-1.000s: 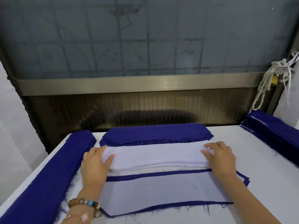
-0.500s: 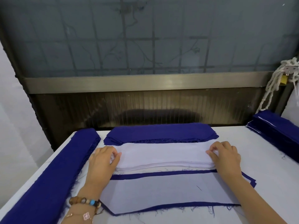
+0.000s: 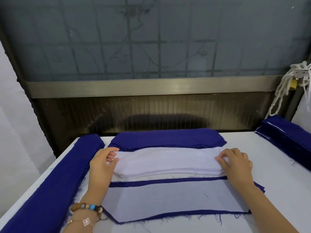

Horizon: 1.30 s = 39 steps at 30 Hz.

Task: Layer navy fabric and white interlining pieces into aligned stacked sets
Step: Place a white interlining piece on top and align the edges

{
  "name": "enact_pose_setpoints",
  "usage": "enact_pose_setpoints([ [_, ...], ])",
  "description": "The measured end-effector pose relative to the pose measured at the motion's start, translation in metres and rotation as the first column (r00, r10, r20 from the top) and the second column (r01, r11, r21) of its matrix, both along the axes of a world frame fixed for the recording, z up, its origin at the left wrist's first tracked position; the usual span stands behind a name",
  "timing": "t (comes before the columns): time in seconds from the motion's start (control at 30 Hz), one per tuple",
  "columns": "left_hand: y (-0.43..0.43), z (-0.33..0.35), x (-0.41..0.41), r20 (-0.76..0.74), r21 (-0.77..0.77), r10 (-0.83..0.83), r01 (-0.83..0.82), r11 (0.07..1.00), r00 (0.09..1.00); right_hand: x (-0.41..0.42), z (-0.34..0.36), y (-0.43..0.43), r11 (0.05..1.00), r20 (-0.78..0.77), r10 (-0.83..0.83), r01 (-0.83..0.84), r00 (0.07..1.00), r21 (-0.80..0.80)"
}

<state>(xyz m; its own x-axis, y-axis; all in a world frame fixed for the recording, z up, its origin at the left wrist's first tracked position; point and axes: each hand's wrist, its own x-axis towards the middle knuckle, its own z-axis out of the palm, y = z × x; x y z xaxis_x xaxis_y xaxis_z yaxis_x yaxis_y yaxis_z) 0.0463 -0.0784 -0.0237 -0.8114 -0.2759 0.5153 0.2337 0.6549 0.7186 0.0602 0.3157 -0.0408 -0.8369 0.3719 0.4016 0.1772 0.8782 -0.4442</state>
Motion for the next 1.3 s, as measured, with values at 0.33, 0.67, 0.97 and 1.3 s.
enact_pose_setpoints([
  [0.33, -0.017, -0.001, 0.001, 0.17, 0.231, -0.079, 0.038, 0.972, 0.982, -0.005, 0.001, 0.001, 0.999, 0.074, -0.011, 0.014, 0.997, -0.05],
  [0.67, -0.029, -0.004, -0.005, 0.125, 0.353, -0.107, 0.057, 0.934, 0.986, -0.006, 0.0, 0.003, 0.998, 0.106, -0.003, 0.01, 0.994, -0.065],
  [0.97, -0.024, -0.005, -0.003, 0.214, 0.238, -0.184, 0.131, 0.962, 0.959, -0.009, -0.002, 0.006, 0.997, 0.114, -0.013, 0.021, 0.993, -0.075],
  [1.3, -0.018, -0.011, -0.006, 0.17, 0.312, -0.23, 0.169, 0.935, 0.958, -0.004, -0.001, 0.008, 0.999, 0.008, 0.038, -0.038, 0.999, -0.02],
])
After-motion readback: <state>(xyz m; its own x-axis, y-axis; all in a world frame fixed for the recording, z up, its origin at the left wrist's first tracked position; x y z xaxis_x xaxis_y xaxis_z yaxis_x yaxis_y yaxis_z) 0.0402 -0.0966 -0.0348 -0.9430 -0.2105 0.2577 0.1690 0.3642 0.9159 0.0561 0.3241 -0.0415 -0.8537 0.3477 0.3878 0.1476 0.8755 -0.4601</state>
